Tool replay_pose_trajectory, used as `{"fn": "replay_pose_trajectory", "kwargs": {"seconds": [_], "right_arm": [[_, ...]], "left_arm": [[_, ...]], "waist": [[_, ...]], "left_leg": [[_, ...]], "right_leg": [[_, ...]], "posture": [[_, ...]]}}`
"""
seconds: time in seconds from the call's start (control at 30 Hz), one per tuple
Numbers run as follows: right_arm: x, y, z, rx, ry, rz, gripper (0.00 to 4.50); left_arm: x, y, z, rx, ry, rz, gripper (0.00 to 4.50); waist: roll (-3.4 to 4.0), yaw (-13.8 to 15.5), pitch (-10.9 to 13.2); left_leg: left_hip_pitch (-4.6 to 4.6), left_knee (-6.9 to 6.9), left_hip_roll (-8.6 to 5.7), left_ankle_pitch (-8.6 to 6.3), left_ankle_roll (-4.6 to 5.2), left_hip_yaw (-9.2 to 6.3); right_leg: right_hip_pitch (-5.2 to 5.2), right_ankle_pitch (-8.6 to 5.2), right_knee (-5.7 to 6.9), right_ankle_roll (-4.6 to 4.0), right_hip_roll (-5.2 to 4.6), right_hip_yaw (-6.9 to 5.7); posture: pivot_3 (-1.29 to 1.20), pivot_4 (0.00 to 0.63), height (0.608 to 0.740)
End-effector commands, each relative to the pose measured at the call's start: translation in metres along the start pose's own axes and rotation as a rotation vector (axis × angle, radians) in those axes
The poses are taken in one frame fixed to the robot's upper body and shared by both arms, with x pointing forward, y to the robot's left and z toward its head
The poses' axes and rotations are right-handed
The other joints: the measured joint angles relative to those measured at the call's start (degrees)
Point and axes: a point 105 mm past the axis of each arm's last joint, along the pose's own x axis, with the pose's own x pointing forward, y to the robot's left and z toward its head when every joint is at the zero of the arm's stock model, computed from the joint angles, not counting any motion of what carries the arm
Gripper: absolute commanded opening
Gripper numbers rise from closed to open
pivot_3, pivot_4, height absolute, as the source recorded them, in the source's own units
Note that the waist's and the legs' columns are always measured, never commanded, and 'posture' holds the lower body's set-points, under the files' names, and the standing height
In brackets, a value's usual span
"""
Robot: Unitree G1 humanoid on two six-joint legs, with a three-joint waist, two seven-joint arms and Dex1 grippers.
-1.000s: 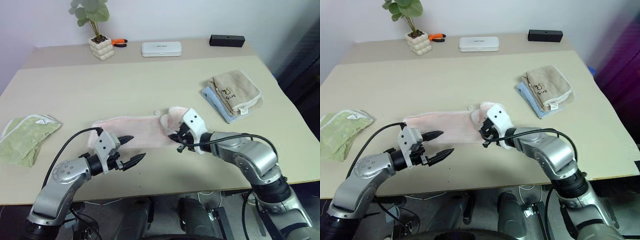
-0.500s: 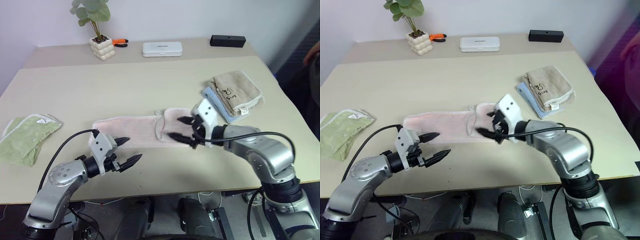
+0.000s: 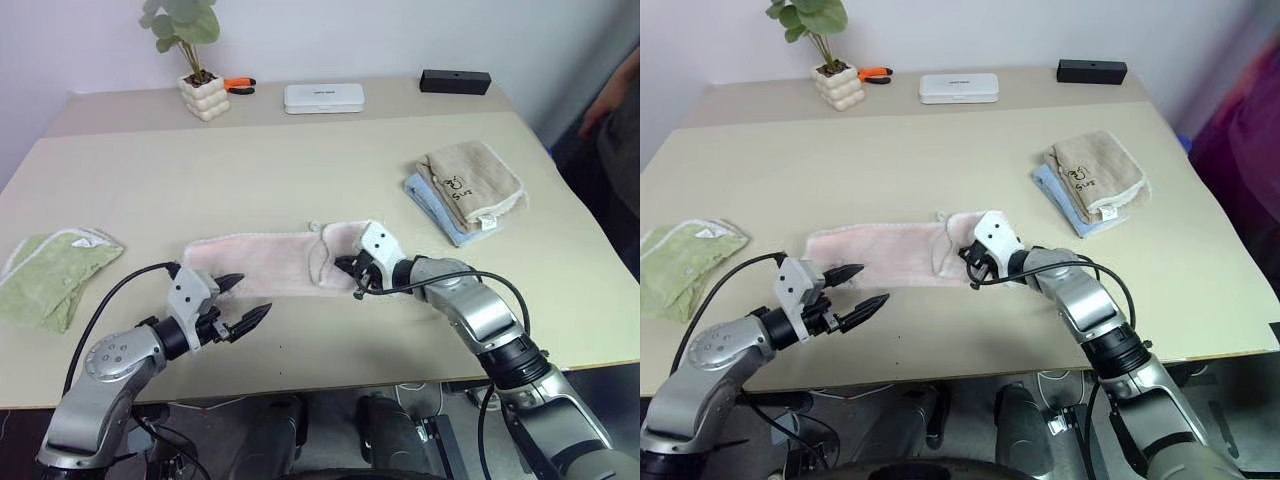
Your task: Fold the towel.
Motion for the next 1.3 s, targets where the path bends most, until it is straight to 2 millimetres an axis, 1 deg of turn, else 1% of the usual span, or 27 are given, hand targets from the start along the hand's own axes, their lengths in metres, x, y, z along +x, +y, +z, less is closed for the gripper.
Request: {"fn": "replay_pose_trajectory", "kwargs": {"seconds": [0.03,0.07,0.1,0.13,0.17,0.2,0.23,0.3,0.37,0.4,0.43,0.5,0.57,0.63,0.7,0.83,0.9,1.0,1.03,1.13,1.17,1.23,1.3], "right_arm": [[-0.008,-0.012,0.026,0.041,-0.105,-0.031,0.07],[-0.013,-0.017,0.036,0.027,-0.139,-0.041,0.07],[-0.020,-0.022,0.045,-0.020,-0.166,-0.042,0.29],[-0.025,-0.023,0.052,-0.070,-0.187,-0.034,0.57],[-0.030,-0.023,0.058,-0.122,-0.202,-0.019,1.00],[-0.036,-0.021,0.066,-0.187,-0.223,0.009,1.30],[-0.040,-0.018,0.071,-0.231,-0.235,0.041,1.81],[-0.046,-0.012,0.079,-0.298,-0.250,0.092,2.80],[-0.047,-0.007,0.086,-0.348,-0.270,0.129,3.87],[-0.047,-0.003,0.090,-0.364,-0.290,0.144,4.30],[-0.046,0.001,0.093,-0.371,-0.311,0.160,4.41],[-0.046,0.005,0.096,-0.373,-0.331,0.176,4.41],[-0.042,0.014,0.095,-0.389,-0.340,0.202,4.41],[-0.039,0.017,0.095,-0.398,-0.343,0.208,4.41],[-0.037,0.015,0.097,-0.401,-0.346,0.200,4.41],[-0.035,0.014,0.101,-0.401,-0.360,0.184,4.41],[-0.035,0.014,0.102,-0.402,-0.362,0.180,4.50],[-0.036,0.016,0.101,-0.403,-0.360,0.177,4.50],[-0.036,0.017,0.101,-0.403,-0.360,0.176,4.50],[-0.036,0.018,0.101,-0.400,-0.360,0.175,4.50],[-0.036,0.019,0.101,-0.400,-0.359,0.174,4.50],[-0.036,0.019,0.100,-0.399,-0.357,0.171,4.50],[-0.037,0.018,0.099,-0.394,-0.351,0.165,4.50]], "left_arm": [[-0.014,0.001,0.015,-0.026,-0.060,0.078,3.93],[-0.018,0.001,0.015,-0.059,-0.068,0.102,3.93],[-0.023,-0.001,0.013,-0.124,-0.079,0.126,3.93],[-0.027,-0.004,0.012,-0.177,-0.087,0.143,3.93],[-0.030,-0.006,0.012,-0.226,-0.100,0.159,3.93],[-0.035,-0.007,0.011,-0.307,-0.125,0.195,3.93],[-0.040,-0.007,0.010,-0.379,-0.150,0.231,4.46],[-0.047,-0.008,0.007,-0.498,-0.181,0.280,4.50],[-0.053,-0.009,0.002,-0.597,-0.188,0.319,4.50],[-0.056,-0.005,-0.002,-0.669,-0.207,0.375,4.50],[-0.059,0.001,-0.007,-0.744,-0.225,0.439,4.50],[-0.062,0.008,-0.012,-0.825,-0.240,0.504,4.50],[-0.061,0.018,-0.016,-0.915,-0.264,0.572,4.50],[-0.059,0.029,-0.022,-1.022,-0.279,0.638,4.50],[-0.054,0.036,-0.025,-1.085,-0.275,0.672,4.50],[-0.042,0.046,-0.026,-1.162,-0.268,0.678,4.50],[-0.033,0.052,-0.023,-1.174,-0.269,0.661,3.97],[-0.022,0.056,-0.018,-1.176,-0.269,0.628,2.72],[-0.018,0.058,-0.016,-1.179,-0.273,0.618,2.07],[-0.010,0.061,-0.008,-1.181,-0.290,0.589,0.67],[-0.009,0.061,-0.004,-1.176,-0.296,0.578,0.07],[-0.007,0.063,0.001,-1.167,-0.303,0.570,0.02],[-0.025,0.077,0.017,-1.096,-0.425,0.606,0.02]], "waist": [[0.00,-0.19,0.00],[0.01,-0.15,0.01],[0.01,-0.02,0.01],[0.02,0.01,0.02],[0.01,0.02,0.02],[-0.01,0.02,0.03],[-0.01,0.03,0.03],[-0.03,0.00,0.04],[-0.04,0.00,0.03],[-0.04,0.03,0.03],[-0.04,0.02,0.03],[-0.05,-0.06,0.03],[-0.09,-0.04,0.01],[-0.10,0.18,0.01],[-0.10,0.33,0.01],[-0.09,1.21,-0.01],[-0.08,1.47,-0.02],[-0.11,1.45,-0.03],[-0.12,1.41,-0.04],[-0.13,1.39,-0.04],[-0.13,1.36,-0.04],[-0.13,1.27,-0.04],[-0.13,1.24,-0.04]], "left_leg": [[0.00,0.00,0.02,0.00,0.00,0.00],[0.00,0.00,0.04,0.00,-0.01,0.00],[-0.01,-0.01,0.04,0.00,0.00,0.00],[-0.01,0.00,0.04,0.00,0.00,-0.01],[-0.01,0.00,0.04,-0.01,0.00,0.00],[-0.01,0.01,0.04,-0.01,0.00,0.00],[-0.02,0.01,0.04,-0.01,0.00,0.00],[-0.02,0.01,0.06,-0.01,0.00,0.00],[-0.02,0.01,0.10,-0.01,0.00,-0.01],[-0.02,0.01,0.13,-0.02,0.00,-0.01],[-0.02,0.01,0.14,-0.01,0.00,0.00],[-0.02,0.04,0.13,-0.01,0.00,0.04],[-0.02,0.10,0.09,-0.05,0.07,0.11],[-0.01,0.11,0.09,-0.07,0.09,0.12],[0.01,0.11,0.10,-0.05,0.07,0.08],[0.03,0.12,0.10,-0.04,0.04,0.09],[0.04,0.12,0.10,-0.04,0.04,0.09],[0.05,0.12,0.10,-0.01,0.00,0.07],[0.04,0.12,0.10,-0.01,0.00,0.07],[0.04,0.11,0.11,-0.01,0.00,0.07],[0.04,0.11,0.11,-0.01,0.00,0.07],[0.04,0.11,0.12,-0.01,-0.01,0.07],[0.04,0.10,0.12,-0.01,-0.01,0.07]], "right_leg": [[0.00,0.01,0.00,-0.02,0.03,0.01],[-0.01,0.01,0.00,-0.04,0.05,0.03],[-0.03,0.01,0.00,-0.04,0.05,0.04],[-0.02,0.01,0.00,-0.04,0.05,0.04],[-0.02,0.01,-0.01,-0.04,0.05,0.03],[-0.01,0.01,-0.02,-0.03,0.04,0.03],[-0.01,0.01,-0.04,-0.03,0.04,0.03],[0.03,0.00,-0.06,-0.02,0.05,0.01],[0.03,0.00,-0.06,-0.03,0.07,0.00],[0.04,0.00,-0.06,-0.04,0.09,0.00],[0.04,-0.02,-0.06,-0.07,0.09,0.00],[0.06,-0.07,-0.08,-0.18,0.07,0.04],[0.08,-0.04,-0.13,-0.17,0.02,0.05],[0.10,0.03,-0.16,-0.05,0.02,0.05],[0.08,0.06,-0.11,-0.01,0.05,0.02],[0.11,0.08,-0.11,-0.04,0.06,0.03],[0.11,0.09,-0.11,-0.06,0.08,0.03],[0.14,0.10,-0.12,-0.08,0.11,0.02],[0.14,0.10,-0.13,-0.09,0.11,0.02],[0.13,0.11,-0.13,-0.08,0.12,0.03],[0.13,0.11,-0.13,-0.08,0.12,0.03],[0.12,0.11,-0.13,-0.08,0.13,0.03],[0.10,0.11,-0.12,-0.08,0.13,0.05]], "posture": [[0.00,0.150,0.740],[0.00,0.150,0.740],[0.00,0.150,0.740],[0.00,0.150,0.740],[0.00,0.150,0.740],[0.00,0.150,0.740],[0.00,0.150,0.740],[0.00,0.150,0.740],[0.00,0.150,0.740],[0.00,0.150,0.740],[0.00,0.150,0.740],[0.00,0.150,0.740],[0.00,0.150,0.740],[0.00,0.150,0.740],[0.00,0.150,0.740],[0.00,0.150,0.740],[0.00,0.150,0.740],[0.00,0.150,0.740],[0.00,0.150,0.740],[0.00,0.150,0.740],[0.00,0.150,0.740],[0.00,0.150,0.740],[0.00,0.150,0.740]]}}
